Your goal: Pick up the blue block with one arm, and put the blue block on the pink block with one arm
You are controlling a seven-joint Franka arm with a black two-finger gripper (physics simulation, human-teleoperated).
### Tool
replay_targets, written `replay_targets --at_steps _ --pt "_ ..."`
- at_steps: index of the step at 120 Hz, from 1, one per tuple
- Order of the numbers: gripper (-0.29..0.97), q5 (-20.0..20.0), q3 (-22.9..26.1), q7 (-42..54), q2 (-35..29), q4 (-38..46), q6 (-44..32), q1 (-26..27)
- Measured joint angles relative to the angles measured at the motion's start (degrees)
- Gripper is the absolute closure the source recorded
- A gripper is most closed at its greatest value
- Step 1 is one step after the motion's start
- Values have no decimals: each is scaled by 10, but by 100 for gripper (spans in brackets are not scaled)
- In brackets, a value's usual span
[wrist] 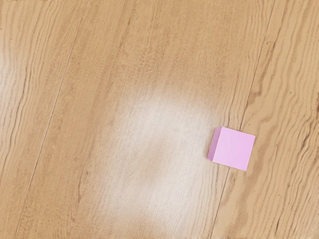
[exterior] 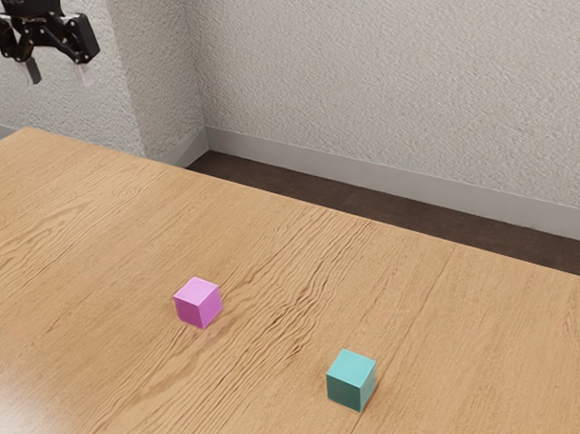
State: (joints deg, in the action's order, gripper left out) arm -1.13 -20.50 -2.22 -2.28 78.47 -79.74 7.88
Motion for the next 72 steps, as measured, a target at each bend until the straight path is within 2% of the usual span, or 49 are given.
replay_targets --at_steps 24,36,43,52,63,72 --pt "2 7 -7 -4 -1 -6 4 48" --pt "2 12 8 -6 -3 -120 26 25" --pt "2 13 27 -7 7 -141 35 7" --pt "2 15 36 -9 26 -146 43 11" --pt "2 17 38 -11 48 -148 49 31" --pt "2 17 39 -13 60 -148 45 73"
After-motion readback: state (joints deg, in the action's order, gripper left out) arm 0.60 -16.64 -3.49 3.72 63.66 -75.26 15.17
